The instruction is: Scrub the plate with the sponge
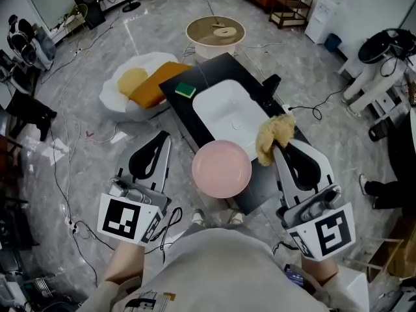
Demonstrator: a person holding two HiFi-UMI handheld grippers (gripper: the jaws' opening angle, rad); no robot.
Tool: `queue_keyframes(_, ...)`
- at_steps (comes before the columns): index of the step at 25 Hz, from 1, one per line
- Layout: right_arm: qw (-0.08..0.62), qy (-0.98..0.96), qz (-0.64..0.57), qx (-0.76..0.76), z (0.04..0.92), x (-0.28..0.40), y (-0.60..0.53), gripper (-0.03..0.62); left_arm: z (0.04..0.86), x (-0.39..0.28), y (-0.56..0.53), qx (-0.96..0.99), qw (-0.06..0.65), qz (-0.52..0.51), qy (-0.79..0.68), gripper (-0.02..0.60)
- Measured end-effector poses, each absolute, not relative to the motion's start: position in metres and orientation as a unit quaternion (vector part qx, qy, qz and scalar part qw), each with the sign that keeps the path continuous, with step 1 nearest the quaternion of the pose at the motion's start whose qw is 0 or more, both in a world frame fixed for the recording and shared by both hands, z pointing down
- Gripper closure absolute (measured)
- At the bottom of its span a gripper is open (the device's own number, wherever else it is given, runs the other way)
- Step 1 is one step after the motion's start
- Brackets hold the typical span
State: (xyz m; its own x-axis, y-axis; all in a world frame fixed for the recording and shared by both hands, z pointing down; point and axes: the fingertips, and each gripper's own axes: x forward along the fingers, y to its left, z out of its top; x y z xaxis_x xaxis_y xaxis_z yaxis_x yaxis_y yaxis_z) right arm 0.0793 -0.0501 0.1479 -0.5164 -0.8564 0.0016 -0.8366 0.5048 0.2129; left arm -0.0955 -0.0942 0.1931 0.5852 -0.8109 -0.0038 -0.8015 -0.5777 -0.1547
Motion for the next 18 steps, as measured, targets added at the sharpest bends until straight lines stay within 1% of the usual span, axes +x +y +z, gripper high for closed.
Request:
queue_keyframes(7, 0.055, -0.865, -0.100, 0.489, 0.143, 0.080, -0.043, 0.548, 0.167, -0.087, -0.078, -0.890, 0.099, -0.024, 0.444, 0.552)
queue_keyframes(18, 0.058, -0.872, -0.095, 0.476, 0.148, 0.069, -0.044, 0.548, 0.162, -0.089, -0.072, -0.888, 0.107, -0.024, 0.446, 0.552)
